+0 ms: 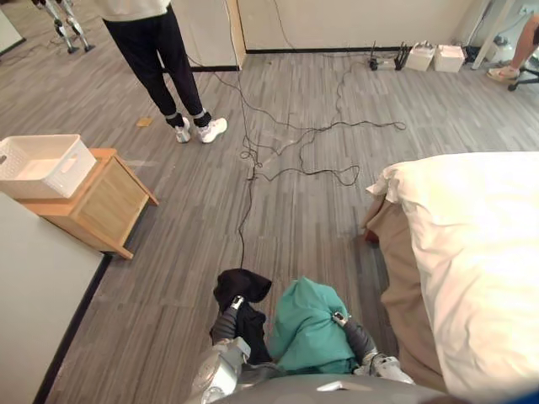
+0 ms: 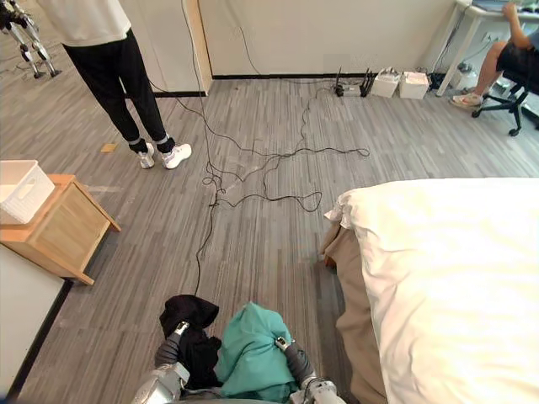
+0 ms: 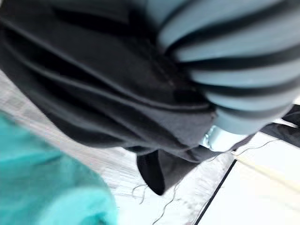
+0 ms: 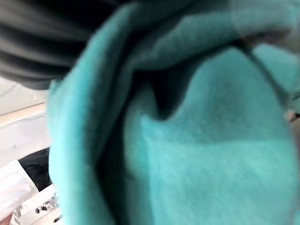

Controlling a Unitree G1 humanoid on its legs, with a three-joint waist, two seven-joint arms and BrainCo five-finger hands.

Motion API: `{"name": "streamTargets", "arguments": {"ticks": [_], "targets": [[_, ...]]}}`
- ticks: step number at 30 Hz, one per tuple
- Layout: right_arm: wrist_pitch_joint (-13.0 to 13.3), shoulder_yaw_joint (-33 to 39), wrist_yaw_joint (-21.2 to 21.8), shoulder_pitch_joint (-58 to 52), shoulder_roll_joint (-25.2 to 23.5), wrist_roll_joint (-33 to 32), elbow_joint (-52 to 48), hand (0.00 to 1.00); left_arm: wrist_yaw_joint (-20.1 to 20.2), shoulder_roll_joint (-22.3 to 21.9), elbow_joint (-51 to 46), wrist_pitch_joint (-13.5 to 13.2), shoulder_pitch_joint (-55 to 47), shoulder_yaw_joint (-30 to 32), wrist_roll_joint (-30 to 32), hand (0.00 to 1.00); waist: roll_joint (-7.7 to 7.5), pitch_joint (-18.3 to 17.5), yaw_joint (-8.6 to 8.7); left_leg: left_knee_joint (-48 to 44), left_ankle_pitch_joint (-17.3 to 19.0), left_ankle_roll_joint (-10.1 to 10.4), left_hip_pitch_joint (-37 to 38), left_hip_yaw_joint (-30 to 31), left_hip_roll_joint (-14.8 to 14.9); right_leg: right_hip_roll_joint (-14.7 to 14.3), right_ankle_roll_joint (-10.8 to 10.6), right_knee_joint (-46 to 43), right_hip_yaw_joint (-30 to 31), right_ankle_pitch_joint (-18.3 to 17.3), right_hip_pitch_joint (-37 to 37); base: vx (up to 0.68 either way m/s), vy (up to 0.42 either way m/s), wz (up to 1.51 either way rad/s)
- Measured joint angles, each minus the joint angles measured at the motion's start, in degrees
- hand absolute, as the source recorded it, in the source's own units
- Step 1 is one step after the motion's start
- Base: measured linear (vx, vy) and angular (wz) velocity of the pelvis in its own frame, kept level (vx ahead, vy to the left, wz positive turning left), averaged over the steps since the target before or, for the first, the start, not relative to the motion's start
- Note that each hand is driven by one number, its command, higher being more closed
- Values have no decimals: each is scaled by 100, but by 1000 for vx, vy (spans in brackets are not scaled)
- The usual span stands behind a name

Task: Tidy the bed and pick cloth on bed and put in laundry

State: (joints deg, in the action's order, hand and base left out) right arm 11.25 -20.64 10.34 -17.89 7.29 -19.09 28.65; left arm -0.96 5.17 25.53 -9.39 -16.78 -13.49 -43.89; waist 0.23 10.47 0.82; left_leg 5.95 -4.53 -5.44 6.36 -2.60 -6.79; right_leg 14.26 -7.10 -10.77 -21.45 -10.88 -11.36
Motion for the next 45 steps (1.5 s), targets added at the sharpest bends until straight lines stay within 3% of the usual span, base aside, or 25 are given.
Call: {"name": "streamTargets", "arguments": {"ticks": [4,5,11,18,22,25,28,30,33,37,39,40,41,43,45], "targets": [[-65,-2,16,77,-70,-106,56,100,81,66,3,6,-3,5,78,100,-117,-112,-22,-3,-27,121,177,28,38,-66,-2,46,-73,63,-250,98,-85,14],[-343,202,55,356,-267,-499,283,100,310,10,300,9,-126,17,401,100,-183,-186,137,14,-80,251,243,-286,258,-408,150,486,8,-8,-507,51,-38,8],[-343,245,56,370,-251,-499,283,100,310,20,300,9,-98,32,421,100,-174,-188,146,15,-47,299,189,-311,269,-416,153,506,28,-11,-456,0,0,0],[-359,755,74,717,-155,-479,597,100,348,111,566,9,307,358,1113,100,-114,-248,138,14,33,262,-190,-533,304,-445,159,604,185,83,-93,33,-5,-14],[-359,1008,88,931,-156,-431,714,100,413,300,759,8,587,410,1647,100,-220,-329,138,13,56,261,-269,-551,263,-409,157,564,238,95,19,140,-6,-1],[-359,1075,158,975,-163,-430,722,100,434,319,765,5,608,396,1650,100,-235,-352,145,6,38,292,-191,-516,290,-427,166,326,238,100,23,128,-39,24],[-359,1066,285,1067,-166,-428,837,100,440,321,764,4,534,396,1652,100,-198,-419,150,-2,-56,533,-139,-618,425,-533,406,8,335,251,68,72,-43,29],[-359,1023,295,1131,-173,-429,882,100,440,371,764,3,418,397,1651,100,-196,-493,143,-3,-96,664,-130,-659,528,-606,445,-79,356,349,98,53,-53,18],[-371,961,302,1287,-203,-430,883,100,441,461,766,13,326,416,1625,100,-210,-513,135,-4,-85,681,-123,-731,646,-688,445,-77,358,353,111,31,-99,-2],[-398,945,299,1384,-192,-433,885,100,477,429,788,18,303,455,1575,100,-102,-525,125,-36,-81,687,-162,-933,793,-821,441,38,512,349,148,-24,-97,-28],[-397,954,301,1379,-186,-429,882,100,482,431,814,12,270,466,1577,100,-102,-547,117,-386,-18,769,-441,-949,821,-808,441,88,506,348,244,-86,-76,-9],[-398,972,310,1372,-143,-429,858,100,499,409,821,10,390,490,1585,100,-193,-492,107,-1392,163,949,-1056,-946,851,-744,445,213,504,350,279,-126,-89,8],[-401,965,316,1362,-104,-430,848,100,520,374,819,6,410,516,1593,100,-189,-474,72,-1857,244,952,-1294,-955,892,-743,456,295,505,342,252,-160,-111,-3],[-452,941,316,1344,54,-430,813,100,560,196,817,4,465,540,1594,100,-52,-334,-63,-2725,457,945,-1564,-954,1019,-784,510,520,504,203,-24,-178,-93,-18],[-509,960,305,1337,146,-432,780,100,575,46,823,29,417,536,1635,100,109,-252,-55,-2388,604,861,-1319,-870,996,-829,520,554,445,52,-57,-178,-35,-2]]}}
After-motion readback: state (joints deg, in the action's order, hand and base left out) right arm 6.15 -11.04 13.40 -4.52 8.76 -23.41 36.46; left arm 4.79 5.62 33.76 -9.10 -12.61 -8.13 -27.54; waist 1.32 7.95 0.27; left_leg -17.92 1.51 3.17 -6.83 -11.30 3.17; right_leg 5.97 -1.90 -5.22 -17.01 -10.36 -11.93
